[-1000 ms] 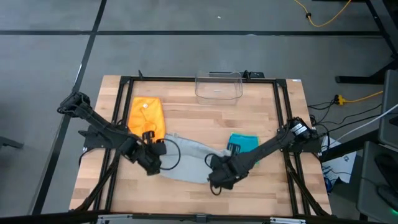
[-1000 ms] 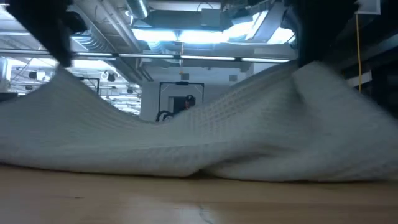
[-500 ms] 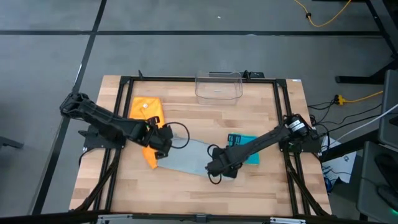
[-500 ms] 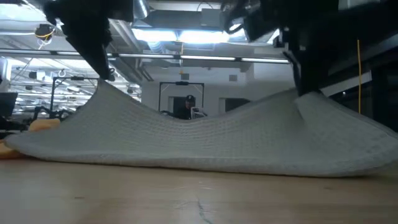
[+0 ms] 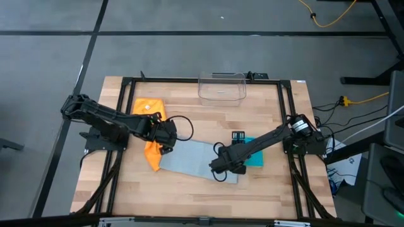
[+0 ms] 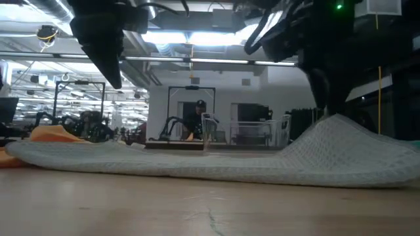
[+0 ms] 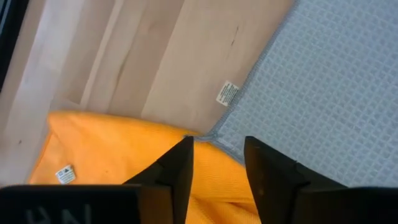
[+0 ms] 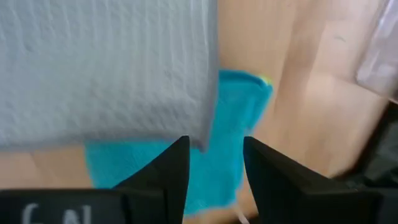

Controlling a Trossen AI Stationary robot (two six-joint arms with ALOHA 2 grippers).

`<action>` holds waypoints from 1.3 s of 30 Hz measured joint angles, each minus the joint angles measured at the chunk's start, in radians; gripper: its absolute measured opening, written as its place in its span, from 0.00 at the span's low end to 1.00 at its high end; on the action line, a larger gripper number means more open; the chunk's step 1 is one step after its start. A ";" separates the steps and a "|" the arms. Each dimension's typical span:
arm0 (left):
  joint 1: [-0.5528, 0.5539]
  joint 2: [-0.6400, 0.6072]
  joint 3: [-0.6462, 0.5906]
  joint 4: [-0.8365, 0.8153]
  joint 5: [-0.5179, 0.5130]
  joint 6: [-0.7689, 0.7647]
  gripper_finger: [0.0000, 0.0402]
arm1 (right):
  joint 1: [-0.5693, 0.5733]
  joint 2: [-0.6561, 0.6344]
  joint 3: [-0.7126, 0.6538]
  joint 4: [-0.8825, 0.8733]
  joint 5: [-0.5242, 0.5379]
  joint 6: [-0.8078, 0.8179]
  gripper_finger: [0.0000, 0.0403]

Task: Fold microfiber towels
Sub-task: Fold the gray microfiber towel

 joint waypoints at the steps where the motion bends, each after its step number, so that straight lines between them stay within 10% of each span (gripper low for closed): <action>1: 0.000 0.000 0.000 -0.002 0.000 -0.005 0.34 | 0.000 0.000 0.007 -0.029 0.000 -0.003 0.39; 8: -0.012 0.000 0.000 -0.004 0.038 -0.041 0.34 | 0.001 -0.029 0.047 -0.117 0.084 0.030 0.40; 20: -0.180 0.000 -0.002 0.002 0.218 -0.147 0.33 | 0.119 -0.051 0.059 -0.055 -0.170 0.307 0.40; 39: -0.318 0.000 -0.030 -0.035 0.001 -0.216 0.33 | 0.159 -0.050 0.058 0.896 0.149 -0.129 0.40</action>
